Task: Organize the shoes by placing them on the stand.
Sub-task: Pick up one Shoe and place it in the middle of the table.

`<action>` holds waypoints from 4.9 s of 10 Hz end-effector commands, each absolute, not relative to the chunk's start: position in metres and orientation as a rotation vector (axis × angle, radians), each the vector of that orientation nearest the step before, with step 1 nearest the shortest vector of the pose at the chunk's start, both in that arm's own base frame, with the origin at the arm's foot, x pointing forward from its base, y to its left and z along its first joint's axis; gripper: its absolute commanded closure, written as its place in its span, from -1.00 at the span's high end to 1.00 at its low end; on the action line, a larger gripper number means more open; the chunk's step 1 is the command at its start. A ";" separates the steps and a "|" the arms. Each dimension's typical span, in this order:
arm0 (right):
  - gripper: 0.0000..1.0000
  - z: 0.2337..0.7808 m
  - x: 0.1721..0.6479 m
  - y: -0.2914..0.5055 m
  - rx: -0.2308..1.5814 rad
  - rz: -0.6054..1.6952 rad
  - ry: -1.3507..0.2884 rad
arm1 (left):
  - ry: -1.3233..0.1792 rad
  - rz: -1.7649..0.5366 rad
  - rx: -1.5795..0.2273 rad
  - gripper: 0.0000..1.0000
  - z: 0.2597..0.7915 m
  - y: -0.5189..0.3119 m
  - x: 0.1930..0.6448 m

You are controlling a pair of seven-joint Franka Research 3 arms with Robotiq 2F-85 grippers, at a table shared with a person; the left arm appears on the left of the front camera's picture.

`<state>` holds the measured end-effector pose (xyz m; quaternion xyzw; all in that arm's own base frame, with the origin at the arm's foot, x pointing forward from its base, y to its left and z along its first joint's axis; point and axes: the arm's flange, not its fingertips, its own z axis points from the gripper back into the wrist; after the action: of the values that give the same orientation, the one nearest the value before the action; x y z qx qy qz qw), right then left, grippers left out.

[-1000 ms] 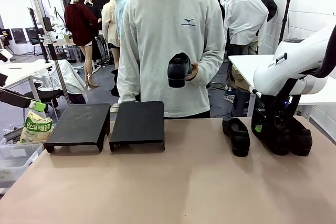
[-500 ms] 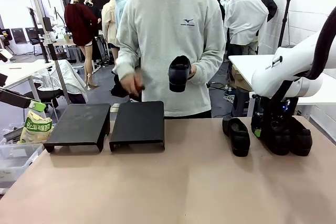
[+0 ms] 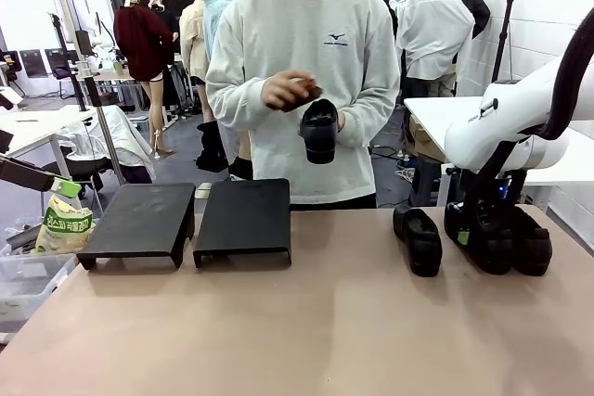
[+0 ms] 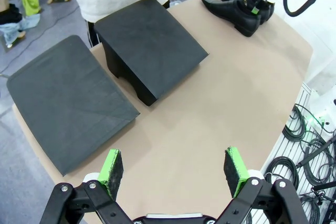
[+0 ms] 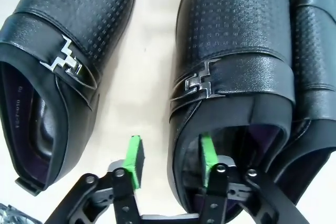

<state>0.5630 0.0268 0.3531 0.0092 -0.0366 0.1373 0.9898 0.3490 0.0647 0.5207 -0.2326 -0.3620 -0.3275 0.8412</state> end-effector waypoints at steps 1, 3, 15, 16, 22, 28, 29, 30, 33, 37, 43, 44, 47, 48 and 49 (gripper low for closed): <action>-1.00 0.353 0.571 0.032 -0.030 0.250 -0.058 | -0.780 -0.715 -0.504 1.00 0.519 0.067 0.350; -1.00 0.348 0.574 0.029 -0.050 0.216 -0.042 | -0.780 -0.715 -0.504 1.00 0.519 0.067 0.350; -1.00 0.472 0.453 0.089 -0.175 0.082 -0.124 | -0.780 -0.715 -0.504 1.00 0.519 0.067 0.350; -1.00 0.489 0.435 0.094 -0.193 0.088 -0.161 | -0.780 -0.715 -0.504 1.00 0.519 0.067 0.350; -1.00 0.458 0.460 0.083 -0.136 0.078 -0.108 | -0.780 -0.715 -0.504 1.00 0.519 0.067 0.350; -1.00 0.493 0.330 0.215 -0.012 -0.010 -0.204 | -0.780 -0.715 -0.504 1.00 0.519 0.067 0.350; -1.00 0.494 0.321 0.233 0.023 0.121 -0.166 | -0.780 -0.715 -0.504 1.00 0.519 0.067 0.350; -1.00 0.490 0.322 0.247 0.073 0.181 -0.149 | -0.780 -0.715 -0.504 1.00 0.519 0.067 0.350; -1.00 0.458 0.351 0.293 0.160 0.280 -0.005 | -0.780 -0.715 -0.504 1.00 0.519 0.067 0.350; -1.00 0.431 0.359 0.331 0.108 0.116 0.060 | -0.780 -0.715 -0.504 1.00 0.519 0.067 0.350; -1.00 0.390 0.371 0.352 -0.004 0.132 0.259 | -0.780 -0.715 -0.504 1.00 0.519 0.067 0.350; -1.00 0.390 0.370 0.353 -0.005 0.139 0.262 | -0.780 -0.715 -0.504 1.00 0.519 0.067 0.350; -0.32 0.387 0.372 0.352 0.001 0.171 0.291 | -0.780 -0.715 -0.504 1.00 0.519 0.067 0.350; 0.08 0.387 0.372 0.352 0.010 0.173 0.295 | -0.780 -0.715 -0.504 1.00 0.519 0.067 0.350; 0.48 0.388 0.372 0.349 0.025 0.171 0.294 | -0.780 -0.715 -0.504 1.00 0.519 0.067 0.350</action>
<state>0.3706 0.3512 0.3859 0.0016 0.1373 0.0799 0.9873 0.3493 0.0645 0.5211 -0.2328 -0.3628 -0.3286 0.8404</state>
